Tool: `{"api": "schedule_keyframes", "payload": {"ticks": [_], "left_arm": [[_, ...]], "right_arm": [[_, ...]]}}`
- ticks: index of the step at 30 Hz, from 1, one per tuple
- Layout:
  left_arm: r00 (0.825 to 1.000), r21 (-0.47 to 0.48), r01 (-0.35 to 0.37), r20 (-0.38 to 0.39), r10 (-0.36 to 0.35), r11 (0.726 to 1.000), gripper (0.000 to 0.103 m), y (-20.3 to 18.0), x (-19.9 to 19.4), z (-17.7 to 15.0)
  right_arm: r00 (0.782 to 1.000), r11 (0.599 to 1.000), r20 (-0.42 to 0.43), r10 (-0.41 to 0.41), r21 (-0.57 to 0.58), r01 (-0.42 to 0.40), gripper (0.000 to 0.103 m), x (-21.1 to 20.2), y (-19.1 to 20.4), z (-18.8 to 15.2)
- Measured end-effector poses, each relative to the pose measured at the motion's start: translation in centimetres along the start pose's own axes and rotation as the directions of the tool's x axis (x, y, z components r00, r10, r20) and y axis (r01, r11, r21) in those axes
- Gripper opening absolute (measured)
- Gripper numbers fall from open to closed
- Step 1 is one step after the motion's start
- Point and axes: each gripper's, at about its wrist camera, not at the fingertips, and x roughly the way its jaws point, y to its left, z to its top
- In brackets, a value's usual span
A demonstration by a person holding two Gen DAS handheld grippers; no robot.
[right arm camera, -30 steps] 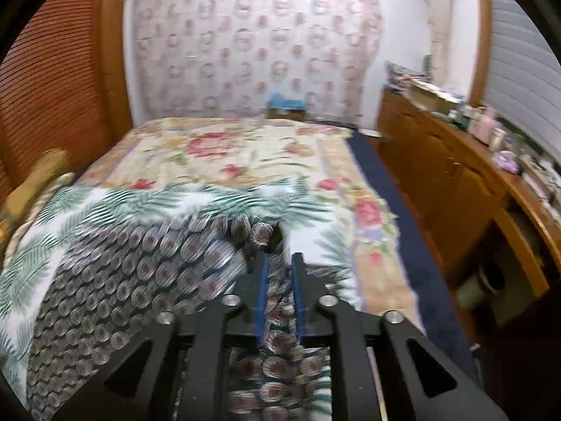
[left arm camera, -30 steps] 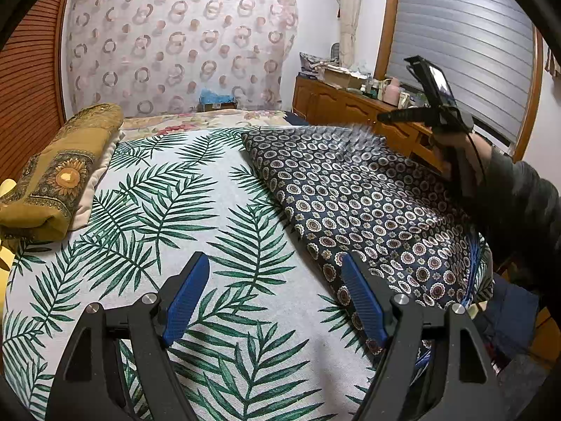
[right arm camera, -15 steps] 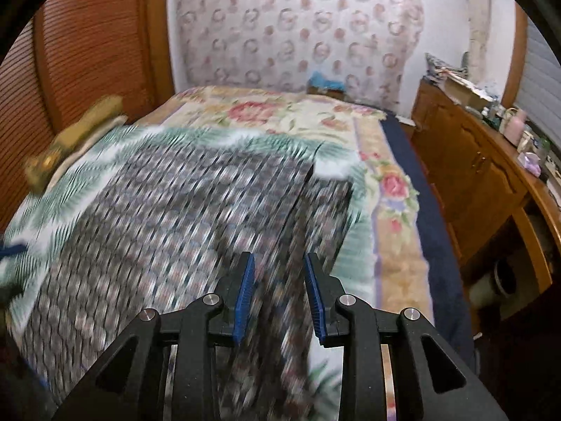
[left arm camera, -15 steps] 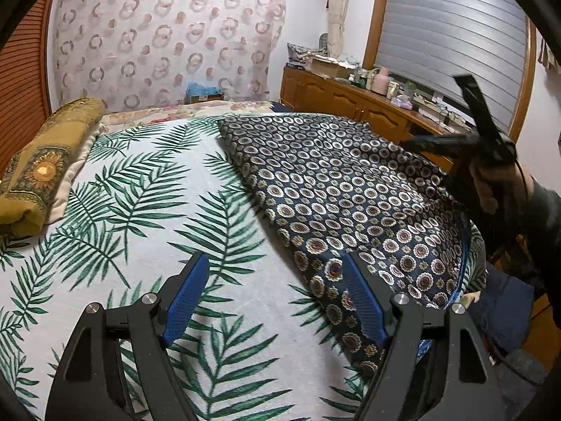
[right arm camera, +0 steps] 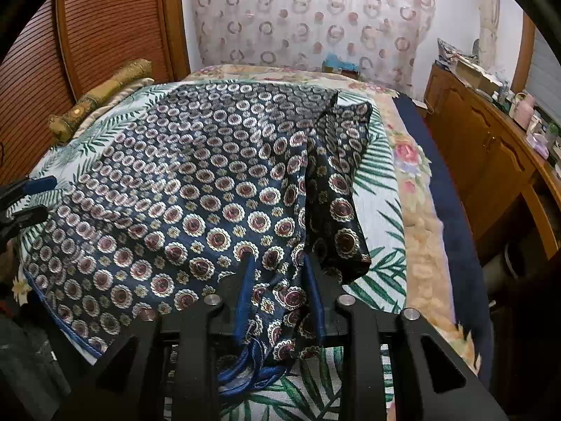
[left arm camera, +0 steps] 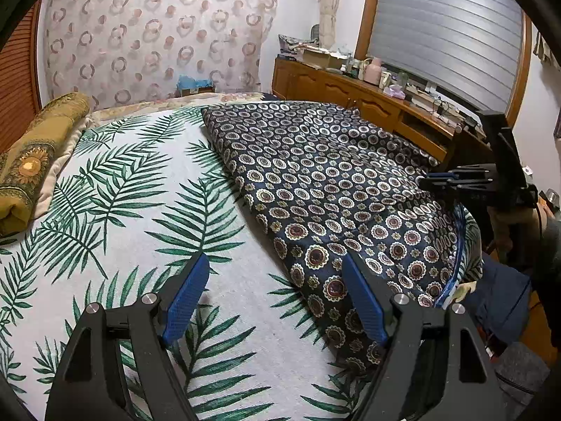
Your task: Fold small clothes
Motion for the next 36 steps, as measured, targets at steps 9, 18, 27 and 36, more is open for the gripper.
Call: {"api": "schedule_keyframes", "payload": {"ticks": [9, 18, 27, 36], "left_arm": [[0.997, -0.004, 0.055, -0.046, -0.055, 0.998, 0.058, -0.2, 0.2, -0.6], [0.989, 0.002, 0.101, -0.106, -0.1, 0.995, 0.048, -1.6, 0.5, -1.4], [0.987, 0.045, 0.11, -0.125, -0.104, 0.993, 0.033, -3.2, 0.1, -1.9], [0.988, 0.057, 0.152, -0.049, -0.15, 0.987, 0.003, -3.9, -1.5, 2.1]], "right_arm": [[0.985, 0.994, 0.14, -0.105, 0.01, 0.104, 0.001, -4.5, -1.5, -0.4], [0.983, 0.988, 0.11, -0.144, 0.065, 0.138, 0.01, -4.1, -2.0, -1.2], [0.985, 0.994, 0.141, -0.102, 0.04, 0.097, 0.061, -5.9, 1.5, -2.6], [0.989, 0.999, 0.146, 0.033, -0.018, -0.031, 0.067, -7.2, 5.8, -4.2]]}}
